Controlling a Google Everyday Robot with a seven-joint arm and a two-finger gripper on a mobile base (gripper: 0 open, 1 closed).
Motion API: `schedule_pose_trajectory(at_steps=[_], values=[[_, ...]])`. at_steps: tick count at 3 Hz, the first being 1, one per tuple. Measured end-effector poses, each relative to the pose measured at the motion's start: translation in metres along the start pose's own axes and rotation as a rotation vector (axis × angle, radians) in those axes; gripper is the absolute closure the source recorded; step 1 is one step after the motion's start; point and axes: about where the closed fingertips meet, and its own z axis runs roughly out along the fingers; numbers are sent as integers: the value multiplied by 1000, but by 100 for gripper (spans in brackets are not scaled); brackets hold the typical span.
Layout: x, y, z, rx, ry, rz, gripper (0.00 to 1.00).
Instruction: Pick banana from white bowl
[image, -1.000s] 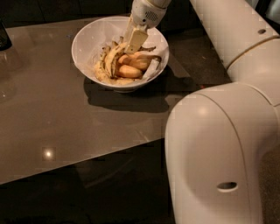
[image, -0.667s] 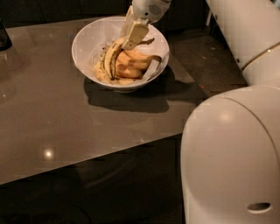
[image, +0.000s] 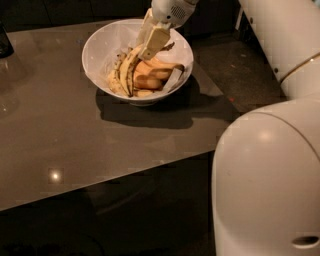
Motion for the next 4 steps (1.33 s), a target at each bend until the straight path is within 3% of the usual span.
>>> schedule_pose_trajectory(at_steps=[2,3,4], values=[[-13,58,-5,-79,-104,-6,100],[-20,61,-6,-77,-107,-8,100],[-38,78,-6,-76,-61,12,100]])
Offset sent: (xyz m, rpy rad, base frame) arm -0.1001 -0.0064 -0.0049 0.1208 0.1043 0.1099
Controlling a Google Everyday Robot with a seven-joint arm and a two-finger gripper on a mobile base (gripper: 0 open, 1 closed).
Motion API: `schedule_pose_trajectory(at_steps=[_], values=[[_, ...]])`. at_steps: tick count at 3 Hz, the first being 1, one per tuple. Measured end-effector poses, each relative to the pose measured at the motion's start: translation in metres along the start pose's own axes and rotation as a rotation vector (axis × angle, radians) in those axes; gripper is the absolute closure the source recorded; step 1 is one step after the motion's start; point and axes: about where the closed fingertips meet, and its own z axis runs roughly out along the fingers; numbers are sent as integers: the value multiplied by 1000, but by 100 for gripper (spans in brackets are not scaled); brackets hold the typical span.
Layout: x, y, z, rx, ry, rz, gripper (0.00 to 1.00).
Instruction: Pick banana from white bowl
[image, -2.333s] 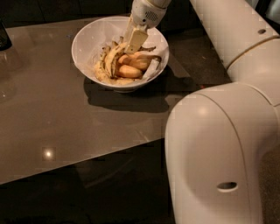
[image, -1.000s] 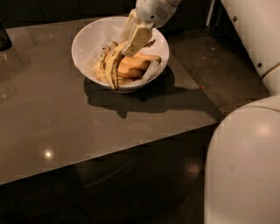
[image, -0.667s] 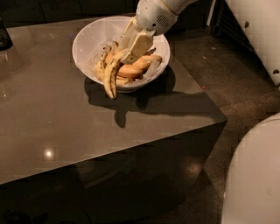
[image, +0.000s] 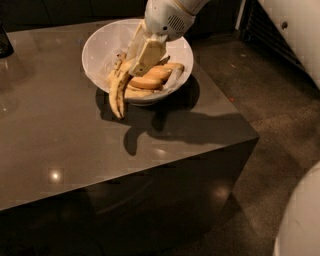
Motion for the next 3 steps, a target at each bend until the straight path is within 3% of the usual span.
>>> schedule_pose_trajectory(at_steps=[1,2,3], values=[[-5,24,6,-6,6,45,100],[2,66,13,-11,-71,99,100],[3,67,13,-12,-70,103,100]])
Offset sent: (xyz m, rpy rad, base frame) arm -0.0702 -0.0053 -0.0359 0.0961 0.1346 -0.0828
